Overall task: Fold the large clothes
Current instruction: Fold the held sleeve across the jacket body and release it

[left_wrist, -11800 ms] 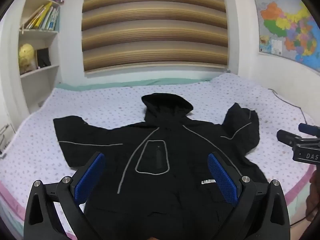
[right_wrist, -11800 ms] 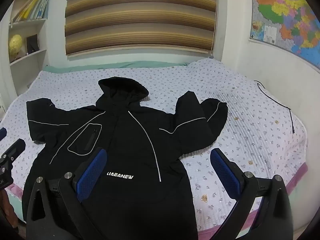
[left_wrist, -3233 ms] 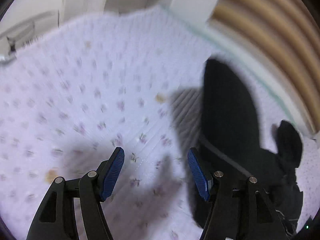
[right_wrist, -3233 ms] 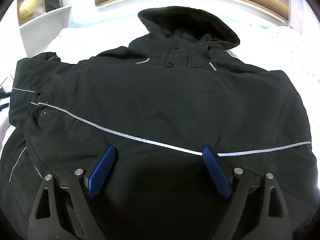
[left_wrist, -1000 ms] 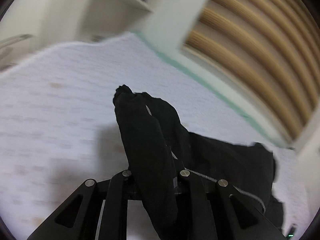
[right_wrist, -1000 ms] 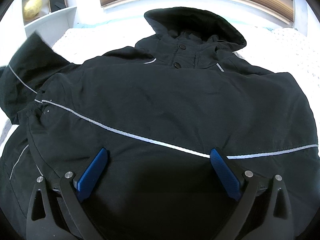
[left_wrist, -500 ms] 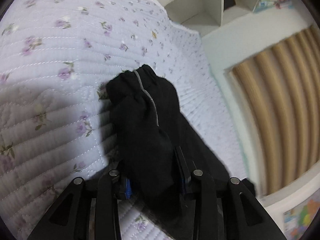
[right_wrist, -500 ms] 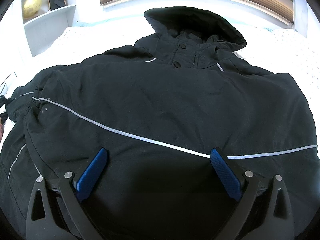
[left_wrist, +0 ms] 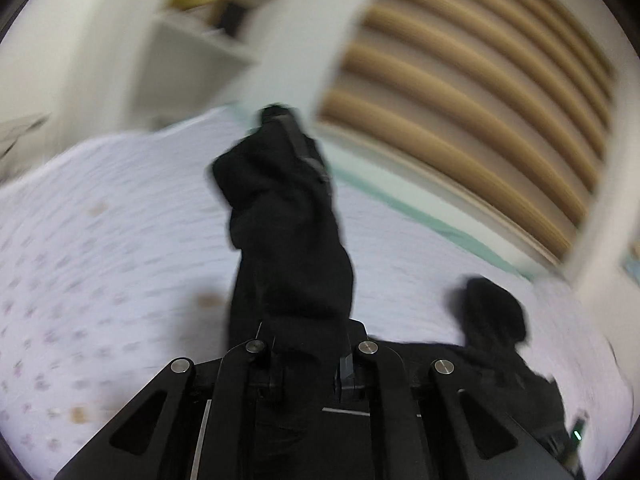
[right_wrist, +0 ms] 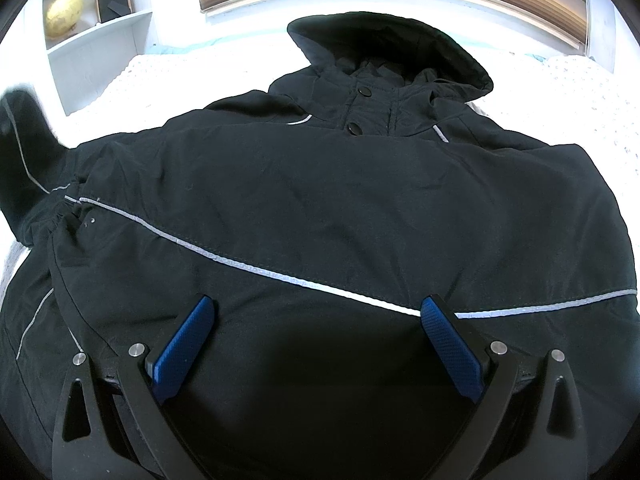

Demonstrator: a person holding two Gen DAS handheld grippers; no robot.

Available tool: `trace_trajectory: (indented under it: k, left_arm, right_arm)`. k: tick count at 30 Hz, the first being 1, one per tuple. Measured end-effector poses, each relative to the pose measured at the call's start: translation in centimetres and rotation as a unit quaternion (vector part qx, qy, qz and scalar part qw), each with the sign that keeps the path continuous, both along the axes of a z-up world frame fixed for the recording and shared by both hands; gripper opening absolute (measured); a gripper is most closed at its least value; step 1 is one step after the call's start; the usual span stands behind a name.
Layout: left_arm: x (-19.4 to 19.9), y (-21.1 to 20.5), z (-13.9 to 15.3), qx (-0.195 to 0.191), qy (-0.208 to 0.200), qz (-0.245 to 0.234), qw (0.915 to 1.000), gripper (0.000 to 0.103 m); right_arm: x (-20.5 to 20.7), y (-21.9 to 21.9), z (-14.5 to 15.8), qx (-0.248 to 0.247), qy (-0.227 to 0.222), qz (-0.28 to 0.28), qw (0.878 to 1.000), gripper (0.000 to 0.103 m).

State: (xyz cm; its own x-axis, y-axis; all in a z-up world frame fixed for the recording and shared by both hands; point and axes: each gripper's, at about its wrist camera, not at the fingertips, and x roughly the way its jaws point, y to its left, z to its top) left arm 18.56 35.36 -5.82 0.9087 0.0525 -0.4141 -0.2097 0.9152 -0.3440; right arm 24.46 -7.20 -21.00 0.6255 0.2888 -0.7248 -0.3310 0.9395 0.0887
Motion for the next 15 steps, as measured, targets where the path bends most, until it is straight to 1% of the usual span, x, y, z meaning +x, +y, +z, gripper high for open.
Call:
trace_trajectory:
  k: [2,3,4,5,6,8,9,11,13,14,15]
  left_arm:
    - [1.5,-5.4,1.0,0.017,0.003,-0.068,0.9975,0.013]
    - [2.0,-7.2,1.1,0.022,0.006,-0.09,0.9956,0.013]
    - [2.8,-10.2,0.8,0.026,0.015,-0.118,0.9925,0.013]
    - [3.9,-11.8,0.7,0.022,0.021,-0.129,0.9912,0.014]
    - [4.0,-14.0,-0.1,0.01,0.03,-0.148,0.9885,0.015]
    - [5.5,-17.8,-2.4,-0.014,0.063,-0.188,0.98,0.015]
    - [6.1,-19.8,-4.1,-0.021,0.084,-0.205,0.975,0.015]
    - [7.0,-22.7,-6.9,-0.012,0.122,-0.224,0.9668,0.015]
    - [7.9,-25.3,-10.4,-0.004,0.17,-0.248,0.9537,0.016]
    - [8.2,-26.1,-12.1,0.004,0.191,-0.249,0.9494,0.017]
    - [8.1,-26.7,-13.0,0.016,0.197,-0.248,0.9485,0.017]
  right_arm:
    - [0.0,0.0,0.0,0.001,0.0,0.0,1.0,0.103]
    - [0.0,0.0,0.0,0.001,0.0,0.0,1.0,0.103]
    - [0.0,0.0,0.0,0.003,-0.001,0.0,1.0,0.103]
    - [-0.1,-0.1,-0.1,0.007,-0.002,0.0,1.0,0.103]
    - [0.0,-0.2,-0.2,0.011,-0.001,-0.001,1.0,0.103]
    - [0.1,-0.1,-0.2,0.012,0.0,-0.002,1.0,0.103]
    - [0.1,-0.1,-0.3,0.012,0.0,-0.002,1.0,0.103]
    - [0.1,-0.1,-0.2,0.012,0.0,-0.002,1.0,0.103]
    - [0.0,-0.1,-0.2,0.014,-0.001,-0.002,1.0,0.103]
    - [0.0,-0.2,-0.2,0.016,-0.002,-0.002,1.0,0.103]
    - [0.0,-0.3,-0.2,0.018,-0.002,-0.003,1.0,0.103]
